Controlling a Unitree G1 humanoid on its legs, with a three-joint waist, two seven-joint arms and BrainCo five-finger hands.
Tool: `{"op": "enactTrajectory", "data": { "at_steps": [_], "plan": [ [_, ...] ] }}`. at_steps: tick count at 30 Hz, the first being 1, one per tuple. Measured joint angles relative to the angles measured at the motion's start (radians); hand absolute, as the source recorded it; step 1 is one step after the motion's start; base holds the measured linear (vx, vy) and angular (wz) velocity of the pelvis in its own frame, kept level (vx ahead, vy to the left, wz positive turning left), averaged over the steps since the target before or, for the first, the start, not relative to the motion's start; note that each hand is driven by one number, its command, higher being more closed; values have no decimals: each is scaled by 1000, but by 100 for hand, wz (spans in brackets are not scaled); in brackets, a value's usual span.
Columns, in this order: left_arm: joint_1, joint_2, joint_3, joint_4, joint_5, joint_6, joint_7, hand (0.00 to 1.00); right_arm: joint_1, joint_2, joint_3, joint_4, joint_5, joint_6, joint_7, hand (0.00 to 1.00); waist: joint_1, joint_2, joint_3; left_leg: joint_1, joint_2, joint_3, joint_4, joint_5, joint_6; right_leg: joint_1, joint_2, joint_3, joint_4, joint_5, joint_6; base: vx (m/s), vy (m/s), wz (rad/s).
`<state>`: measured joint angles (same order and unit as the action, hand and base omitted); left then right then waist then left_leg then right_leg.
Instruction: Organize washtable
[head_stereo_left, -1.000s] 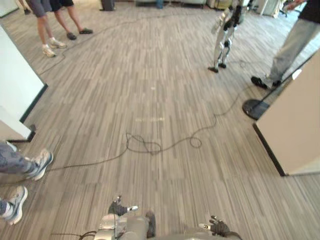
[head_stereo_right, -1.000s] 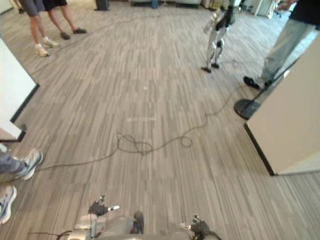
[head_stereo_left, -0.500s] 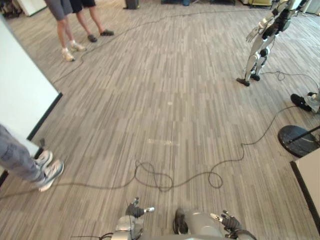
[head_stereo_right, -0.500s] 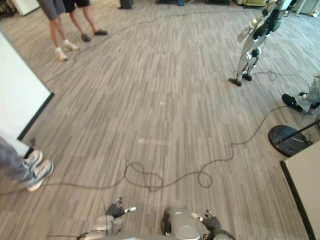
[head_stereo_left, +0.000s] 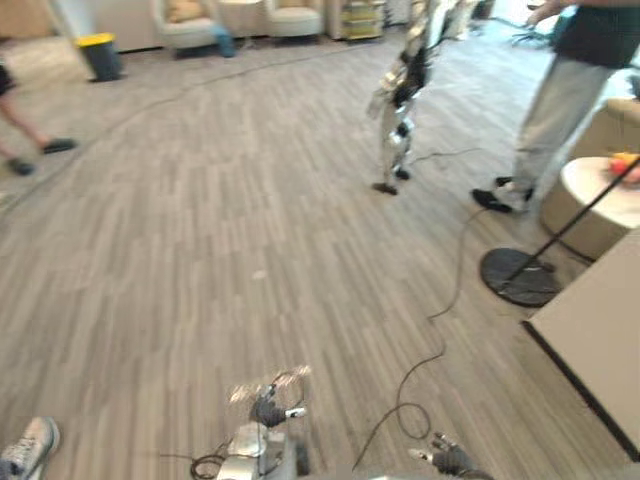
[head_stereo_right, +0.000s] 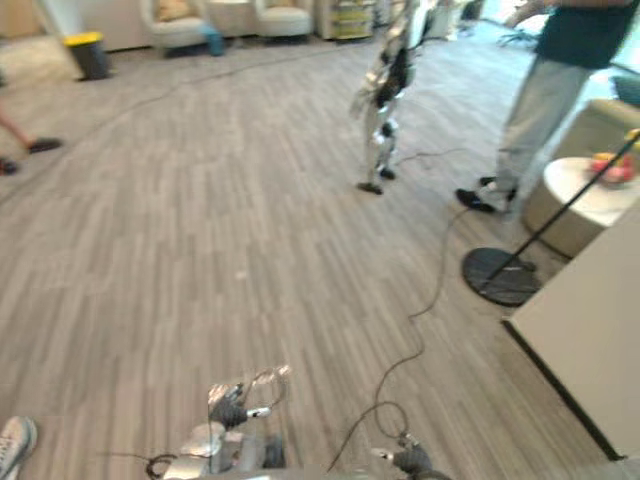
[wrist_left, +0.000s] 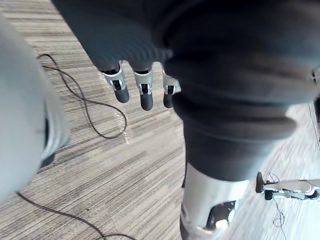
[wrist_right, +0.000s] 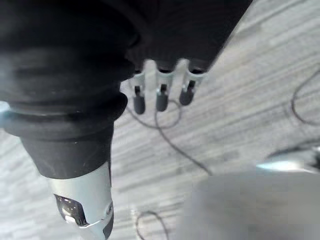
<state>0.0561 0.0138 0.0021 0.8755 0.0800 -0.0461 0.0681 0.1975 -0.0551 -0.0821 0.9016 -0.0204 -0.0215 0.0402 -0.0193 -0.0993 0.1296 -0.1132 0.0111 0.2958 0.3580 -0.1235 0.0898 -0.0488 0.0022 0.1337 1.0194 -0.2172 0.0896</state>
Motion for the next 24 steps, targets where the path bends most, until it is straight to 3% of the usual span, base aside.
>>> {"op": "enactTrajectory", "data": {
  "at_steps": [2, 3, 5, 7, 8, 9, 10, 12, 14, 16, 18, 20, 21, 22, 23, 24],
  "plan": [
    [13, -6, -1, 1, -9, 7, 4, 0, 13, 6, 2, -22, 0, 0, 5, 0, -15, -2, 3, 88, -10, -5, -19, -45, 9, -87, -20, -45, 71, -73, -57, 471, 152, 5],
    [14, -11, 4, 9, -10, 7, 5, 0, 21, 3, 4, -38, 0, -5, 5, 0, -23, 6, 7, 146, -5, -11, -46, -60, 3, -113, -28, -84, -4, -114, -74, 433, 97, 19],
    [10, -24, 15, 25, -12, 5, 6, 0, 30, -11, 4, -43, 0, -13, 7, 0, -19, 29, 8, 220, 15, -28, -81, -89, -10, -167, -28, -128, -164, -137, -85, 443, 58, 30],
    [15, -34, 50, 31, -22, 5, 6, 0, 28, -13, 4, -43, -1, -14, 6, 0, -25, 35, 6, 261, 23, -58, -105, -105, -41, -192, -29, -139, -355, -113, -84, 505, 7, 56],
    [23, -41, 70, 30, -23, 5, 5, 0, 34, -9, 4, -41, -1, -14, 5, 0, -23, 27, 1, 275, 16, -75, -105, -125, -72, -188, -51, -135, -478, -36, -96, 628, -67, 85],
    [23, -47, 99, 31, -30, 6, 6, 0, 30, -6, 2, -26, 1, -14, 4, 0, -24, 17, -5, 287, 16, -88, -74, -144, -97, -171, -83, -159, -497, 50, -103, 546, -84, 85],
    [23, -52, 116, 30, -30, 8, 6, 0, 22, -15, 4, -19, 0, -12, 5, 0, -24, 18, -7, 282, 29, -96, -23, -149, -108, -156, -83, -181, -491, 39, -112, 516, -140, 76],
    [14, -67, 149, 19, -30, 7, 7, 0, 28, -42, 9, -26, 0, -9, 4, 0, -19, 62, 1, 134, 139, -71, 352, -92, -192, -66, -61, -231, -532, -16, -130, 448, -168, 54],
    [15, -77, 167, 14, -31, 6, 7, 0, 16, -59, 12, -21, 1, -5, 2, 0, -16, 82, 6, 64, 218, -33, 535, -93, -196, -3, -38, -241, -553, -45, -148, 407, -118, 9],
    [35, -79, 166, -9, -31, 5, 7, 0, 17, -58, 19, -20, 1, -1, -1, 0, -17, 79, 4, 36, 271, 19, 593, -95, -195, 78, -39, -242, -595, -65, -158, 348, -86, -17],
    [31, -80, 168, -9, -31, 4, 7, 0, 11, -53, 11, -11, 1, 1, -7, 0, -16, 75, 4, 13, 302, 73, 490, -95, -193, 142, -44, -241, -650, -64, -155, 342, -23, -11],
    [31, -78, 168, -6, -31, 2, 7, 0, 5, -44, -3, 5, 2, 1, -16, 0, -15, 66, 3, 17, 276, 97, 309, -93, -191, 172, -56, -240, -659, -72, -140, 360, 76, 4],
    [28, -76, 165, 4, -32, 0, 7, 0, -1, -38, -31, 29, 2, 2, -16, 0, -17, 66, 2, 34, 211, 80, 99, -43, -167, 188, -66, -241, -651, -89, -112, 346, 139, 12],
    [27, -77, 164, 8, -32, -1, 7, 0, -4, -38, -40, 28, 2, 2, -16, 0, -16, 72, 0, 44, 183, 63, 25, 13, -145, 190, -65, -241, -645, -95, -102, 283, 193, 14],
    [27, -74, 164, 24, -32, -2, 7, 0, -1, -47, -55, 35, 2, 1, -15, 0, -16, 92, -1, 52, 148, 41, -62, 100, -98, 196, -52, -237, -628, -109, -82, 166, 169, 11],
    [22, -58, 164, 34, -32, -1, 7, 0, -10, -37, -62, 51, 2, 2, -16, 0, -20, 78, -9, 73, 135, 36, -76, 110, -114, 206, -64, -231, -622, -115, -76, 225, 169, 15]
  ]
}}
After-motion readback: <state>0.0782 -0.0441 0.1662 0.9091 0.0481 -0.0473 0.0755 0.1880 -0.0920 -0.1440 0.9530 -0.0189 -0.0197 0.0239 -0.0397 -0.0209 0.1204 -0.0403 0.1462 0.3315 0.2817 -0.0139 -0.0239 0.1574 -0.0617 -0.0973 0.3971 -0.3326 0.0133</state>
